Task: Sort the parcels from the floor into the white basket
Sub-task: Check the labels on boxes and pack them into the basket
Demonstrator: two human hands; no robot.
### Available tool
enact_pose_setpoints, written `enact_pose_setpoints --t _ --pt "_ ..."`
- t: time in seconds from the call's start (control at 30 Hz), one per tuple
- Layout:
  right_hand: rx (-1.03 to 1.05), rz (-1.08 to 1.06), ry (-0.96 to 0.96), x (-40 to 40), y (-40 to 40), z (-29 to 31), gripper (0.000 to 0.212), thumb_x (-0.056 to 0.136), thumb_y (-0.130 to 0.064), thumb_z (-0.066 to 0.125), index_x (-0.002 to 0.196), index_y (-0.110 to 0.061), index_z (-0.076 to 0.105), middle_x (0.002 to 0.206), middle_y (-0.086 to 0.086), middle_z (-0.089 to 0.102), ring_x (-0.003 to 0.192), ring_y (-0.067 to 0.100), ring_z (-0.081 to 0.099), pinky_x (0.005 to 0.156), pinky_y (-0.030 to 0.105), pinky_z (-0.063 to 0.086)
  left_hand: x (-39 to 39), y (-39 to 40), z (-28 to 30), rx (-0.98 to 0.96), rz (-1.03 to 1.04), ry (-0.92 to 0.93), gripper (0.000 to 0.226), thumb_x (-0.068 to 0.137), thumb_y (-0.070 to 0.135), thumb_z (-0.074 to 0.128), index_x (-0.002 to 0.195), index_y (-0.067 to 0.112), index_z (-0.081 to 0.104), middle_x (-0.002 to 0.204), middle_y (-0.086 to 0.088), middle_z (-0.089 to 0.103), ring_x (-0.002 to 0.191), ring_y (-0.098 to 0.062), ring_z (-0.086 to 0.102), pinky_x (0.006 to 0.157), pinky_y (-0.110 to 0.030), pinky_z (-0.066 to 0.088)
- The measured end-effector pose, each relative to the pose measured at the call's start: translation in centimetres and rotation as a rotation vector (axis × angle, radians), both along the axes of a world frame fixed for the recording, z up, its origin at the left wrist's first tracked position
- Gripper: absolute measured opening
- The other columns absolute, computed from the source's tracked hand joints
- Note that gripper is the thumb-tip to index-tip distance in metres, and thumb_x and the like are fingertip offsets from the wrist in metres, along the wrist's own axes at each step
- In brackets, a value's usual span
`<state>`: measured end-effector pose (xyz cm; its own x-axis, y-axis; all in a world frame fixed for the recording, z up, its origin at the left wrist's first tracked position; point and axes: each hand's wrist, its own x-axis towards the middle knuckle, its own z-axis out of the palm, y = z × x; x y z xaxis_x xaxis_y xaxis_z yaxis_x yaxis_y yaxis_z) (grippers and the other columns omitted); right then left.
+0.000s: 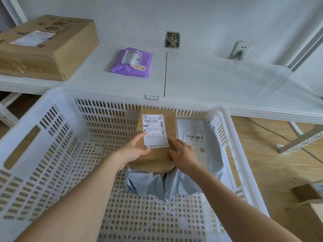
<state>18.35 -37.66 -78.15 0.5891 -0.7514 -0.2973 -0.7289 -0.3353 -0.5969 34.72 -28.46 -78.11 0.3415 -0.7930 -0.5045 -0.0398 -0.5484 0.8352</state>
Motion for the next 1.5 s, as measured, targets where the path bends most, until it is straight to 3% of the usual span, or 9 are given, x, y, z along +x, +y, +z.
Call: enact_pose_setpoints --t 0.3,0.5,0.7,0.9,1.03,1.13,1.27,1.37,1.5 --pt "-0.231 0.077 0.203 -0.8 0.4 -2.5 0.049 0.096 -0.036 0.028 0.145 -0.036 0.020 0.156 -0.008 0.011 0.143 0.014 0.002 0.114 0.039 0.006 -0.5 -0.4 -2.5 0.092 -0.134 -0.154 0.069 0.092 0.026 0.057 0.145 0.045 0.018 0.157 0.011 0.004 0.144 -0.016 0.007 0.115 -0.041 0.013" --pt "-0.163 0.160 0.338 -0.7 0.0 -1.0 0.052 0.096 -0.035 0.031 0.146 -0.034 0.017 0.157 -0.013 0.006 0.144 0.015 -0.001 0.114 0.046 0.006 -0.9 -0.6 -2.4 0.096 -0.154 -0.249 0.065 0.093 0.026 0.055 0.146 0.039 0.019 0.157 0.004 0.007 0.144 -0.021 0.012 0.114 -0.037 0.017" --pt "-0.127 0.147 0.311 -3.1 0.5 1.8 0.056 0.093 -0.027 0.037 0.145 -0.034 0.019 0.153 -0.005 0.022 0.139 0.022 0.023 0.109 0.044 0.019 -1.8 -0.6 -0.2 0.218 -0.219 -0.642 0.054 0.094 0.028 0.051 0.144 0.026 0.030 0.151 -0.010 0.013 0.130 -0.029 0.036 0.104 -0.035 0.035" --pt "-0.305 0.025 0.364 -7.9 0.8 5.6 0.047 0.089 -0.031 0.043 0.136 -0.027 0.039 0.133 0.002 0.051 0.123 0.024 0.042 0.102 0.040 0.025 -5.6 -0.9 3.7 0.206 -0.293 -0.853 0.041 0.091 0.027 0.047 0.132 0.023 0.047 0.140 -0.006 0.042 0.122 -0.026 0.044 0.091 -0.034 0.043" --pt "-0.415 -0.052 0.317 -11.6 0.1 8.6 0.039 0.089 -0.027 0.045 0.127 -0.019 0.045 0.117 0.008 0.060 0.111 0.027 0.051 0.089 0.036 0.036 -9.5 -1.8 6.5 0.091 -0.268 -0.796 0.029 0.093 0.025 0.044 0.120 0.021 0.054 0.118 -0.003 0.056 0.108 -0.025 0.053 0.077 -0.027 0.039" --pt "-0.416 -0.159 0.235 -14.6 -0.7 10.4 0.033 0.089 -0.022 0.045 0.121 -0.013 0.045 0.117 0.011 0.059 0.106 0.030 0.054 0.072 0.031 0.035 -12.9 -2.9 8.5 0.057 -0.242 -0.813 0.012 0.090 0.023 0.044 0.096 0.019 0.054 0.095 -0.002 0.055 0.086 -0.024 0.054 0.070 -0.030 0.039" --pt "-0.412 -0.226 0.216 -19.6 -2.2 12.0 0.030 0.090 -0.026 0.044 0.118 -0.015 0.047 0.116 0.011 0.058 0.105 0.029 0.054 0.070 0.031 0.036 -17.8 -5.4 10.9 -0.017 -0.261 -0.870 0.016 0.090 0.022 0.044 0.075 0.025 0.046 0.074 0.003 0.044 0.066 -0.017 0.045 0.062 -0.029 0.036" --pt "-0.397 -0.267 0.244 -24.3 -3.4 12.5 0.029 0.091 -0.026 0.044 0.118 -0.017 0.049 0.112 0.010 0.059 0.099 0.028 0.055 0.071 0.030 0.041 -21.4 -7.2 11.7 -0.062 -0.266 -0.903 0.012 0.091 0.023 0.044 0.089 0.021 0.056 0.097 -0.005 0.061 0.087 -0.025 0.056 0.073 -0.030 0.042" --pt "-0.346 -0.357 0.248 -30.9 -5.1 12.2 0.031 0.090 -0.016 0.044 0.121 -0.019 0.049 0.111 0.010 0.059 0.089 0.026 0.053 0.068 0.030 0.042 -26.0 -9.4 11.4 -0.070 -0.287 -0.893 0.023 0.088 0.025 0.047 0.108 0.021 0.057 0.122 -0.006 0.058 0.108 -0.027 0.054 0.083 -0.031 0.043"
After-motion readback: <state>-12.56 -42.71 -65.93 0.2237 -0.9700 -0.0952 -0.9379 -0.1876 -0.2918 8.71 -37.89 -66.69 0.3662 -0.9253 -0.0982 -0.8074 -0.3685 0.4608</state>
